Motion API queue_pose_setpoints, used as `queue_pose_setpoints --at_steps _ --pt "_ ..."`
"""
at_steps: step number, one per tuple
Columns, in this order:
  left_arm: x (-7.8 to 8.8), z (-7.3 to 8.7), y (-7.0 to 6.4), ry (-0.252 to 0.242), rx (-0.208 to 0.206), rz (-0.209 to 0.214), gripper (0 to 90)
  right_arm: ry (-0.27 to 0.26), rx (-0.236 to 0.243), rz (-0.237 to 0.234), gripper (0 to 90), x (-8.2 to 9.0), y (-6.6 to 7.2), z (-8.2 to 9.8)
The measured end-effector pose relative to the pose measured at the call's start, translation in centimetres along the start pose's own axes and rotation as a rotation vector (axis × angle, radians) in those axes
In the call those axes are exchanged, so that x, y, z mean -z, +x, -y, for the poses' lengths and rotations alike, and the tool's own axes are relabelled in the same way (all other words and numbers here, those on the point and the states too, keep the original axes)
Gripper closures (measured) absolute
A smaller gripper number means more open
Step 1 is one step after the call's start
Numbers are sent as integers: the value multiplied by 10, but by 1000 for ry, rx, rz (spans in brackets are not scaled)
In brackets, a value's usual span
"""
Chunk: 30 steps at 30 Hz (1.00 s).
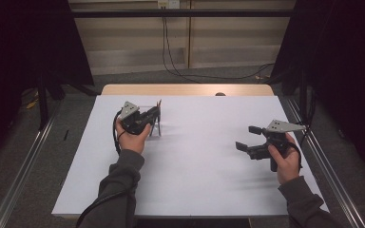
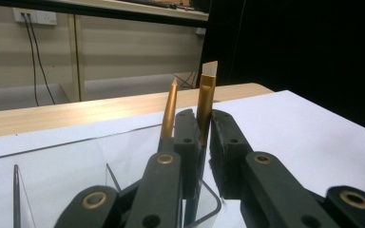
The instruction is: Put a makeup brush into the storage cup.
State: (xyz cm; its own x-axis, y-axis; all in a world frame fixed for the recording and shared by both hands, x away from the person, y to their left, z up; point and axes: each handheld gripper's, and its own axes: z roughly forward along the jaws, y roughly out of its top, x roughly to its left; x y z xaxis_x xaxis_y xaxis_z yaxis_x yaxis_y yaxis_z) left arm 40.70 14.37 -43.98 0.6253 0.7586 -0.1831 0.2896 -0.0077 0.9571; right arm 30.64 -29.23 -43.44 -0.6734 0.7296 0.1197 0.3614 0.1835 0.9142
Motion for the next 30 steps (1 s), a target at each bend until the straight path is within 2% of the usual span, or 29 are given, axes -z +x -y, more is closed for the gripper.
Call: queue_pose_setpoints --at_steps 8,12,14,16,20,21,24,25,27,30 --pt "0 1 -1 4 -8 3 808 -1 3 -4 78 -1 0 0" --pt "-1 1 -3 12 -13 -3 772 -2 2 -3 78 -1 0 0" --pt "-2 1 -3 7 -10 9 758 -1 3 -1 78 -1 0 0" --pt "-2 1 -4 18 -25 6 750 -3 2 -5 78 -1 0 -1" --pt "-1 0 -3 19 -29 6 723 -2 6 -7 79 -2 1 -1" --pt "-1 0 -4 18 -19 4 716 -1 5 -7 78 -2 1 -1" --pt "0 -1 -4 15 -20 2 685 -2 1 -3 79 -2 1 -1" --pt "0 -1 -3 19 -26 14 682 -3 1 -3 78 -1 1 -1" --pt "0 -1 -3 8 -13 18 662 -1 0 -5 78 -2 1 -1" --pt "2 -2 -4 12 -19 11 636 2 2 -4 78 -2 1 0"
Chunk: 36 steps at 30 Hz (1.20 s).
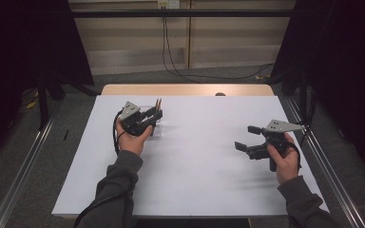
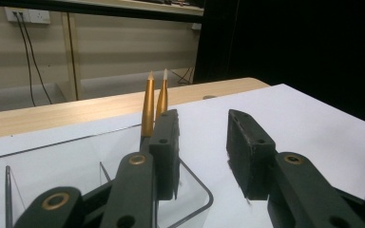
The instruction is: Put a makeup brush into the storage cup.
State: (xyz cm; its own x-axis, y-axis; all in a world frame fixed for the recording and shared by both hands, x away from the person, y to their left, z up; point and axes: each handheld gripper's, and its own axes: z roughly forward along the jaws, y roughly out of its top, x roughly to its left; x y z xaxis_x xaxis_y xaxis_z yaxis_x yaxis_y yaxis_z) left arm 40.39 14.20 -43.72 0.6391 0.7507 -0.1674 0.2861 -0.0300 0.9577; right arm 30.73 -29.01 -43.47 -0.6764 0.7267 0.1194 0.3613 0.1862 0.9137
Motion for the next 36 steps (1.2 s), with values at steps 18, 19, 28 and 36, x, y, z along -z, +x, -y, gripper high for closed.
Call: queue_pose_setpoints --at_steps 18,19,28,36 --pt "4 -4 -7 2 -33 54 407 -2 1 -4 78 -1 0 0" --pt "4 -4 -7 -8 -27 62 396 -1 2 -5 79 -1 1 0" --pt "8 -2 -8 17 -49 68 329 0 4 -4 79 -2 1 0" --pt "11 0 -9 11 -42 83 286 0 5 -8 78 -2 2 -1"
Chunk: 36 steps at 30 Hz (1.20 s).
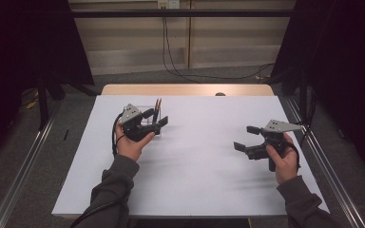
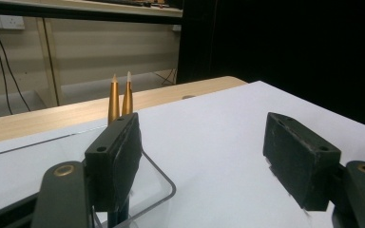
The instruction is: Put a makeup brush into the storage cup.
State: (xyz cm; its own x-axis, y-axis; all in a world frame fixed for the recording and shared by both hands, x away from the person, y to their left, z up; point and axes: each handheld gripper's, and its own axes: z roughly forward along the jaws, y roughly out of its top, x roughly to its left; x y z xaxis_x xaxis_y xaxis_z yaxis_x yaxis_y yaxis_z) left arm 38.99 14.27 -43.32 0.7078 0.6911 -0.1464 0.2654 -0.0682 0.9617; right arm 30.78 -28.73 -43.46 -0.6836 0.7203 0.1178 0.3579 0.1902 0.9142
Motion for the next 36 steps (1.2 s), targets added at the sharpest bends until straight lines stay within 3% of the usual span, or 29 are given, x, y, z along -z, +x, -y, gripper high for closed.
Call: queue_pose_setpoints --at_steps 2,3,5,7,13,19,21,23,30,36 --pt "1 1 0 14 -17 -6 274 -1 1 -1 78 0 0 0" --pt "1 2 -2 -3 11 -2 271 2 -1 1 78 0 0 0" --pt "1 3 -1 -2 2 17 261 -1 1 0 78 0 0 0" --pt "2 4 -2 2 1 -1 251 -2 2 -1 78 0 0 0" --pt "5 7 -2 -5 11 17 234 -1 0 1 78 0 0 0" --pt "6 10 -5 5 20 6 210 1 -1 2 78 0 0 0" --pt "7 11 -3 13 4 9 204 1 2 2 78 1 0 0" --pt "7 12 -5 4 30 15 197 0 3 4 78 1 0 0" --pt "10 12 -6 16 9 19 182 -3 2 5 78 2 1 0" --pt "13 12 -6 10 17 22 176 -8 4 3 79 2 0 0"
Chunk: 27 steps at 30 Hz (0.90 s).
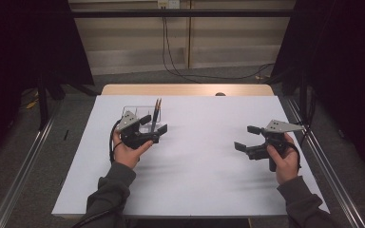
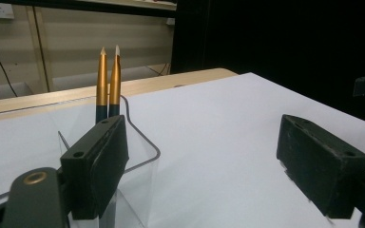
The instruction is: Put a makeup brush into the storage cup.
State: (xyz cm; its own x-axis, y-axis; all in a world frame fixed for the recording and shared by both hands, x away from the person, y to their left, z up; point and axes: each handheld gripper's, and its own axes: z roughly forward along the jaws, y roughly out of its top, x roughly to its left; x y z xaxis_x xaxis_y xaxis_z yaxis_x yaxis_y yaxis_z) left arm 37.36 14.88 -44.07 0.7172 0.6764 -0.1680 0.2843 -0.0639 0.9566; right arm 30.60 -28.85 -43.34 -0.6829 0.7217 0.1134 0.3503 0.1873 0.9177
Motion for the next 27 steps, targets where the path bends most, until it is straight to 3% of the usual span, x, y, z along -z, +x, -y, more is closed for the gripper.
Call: queue_pose_setpoints --at_steps 9,21,27 --pt "6 0 0 1 5 18 167 -1 -2 3 78 1 -1 0" --pt "11 4 -1 29 -2 14 161 1 -1 3 77 1 0 1" --pt "11 5 -1 18 5 3 159 1 -1 5 77 2 -1 2"
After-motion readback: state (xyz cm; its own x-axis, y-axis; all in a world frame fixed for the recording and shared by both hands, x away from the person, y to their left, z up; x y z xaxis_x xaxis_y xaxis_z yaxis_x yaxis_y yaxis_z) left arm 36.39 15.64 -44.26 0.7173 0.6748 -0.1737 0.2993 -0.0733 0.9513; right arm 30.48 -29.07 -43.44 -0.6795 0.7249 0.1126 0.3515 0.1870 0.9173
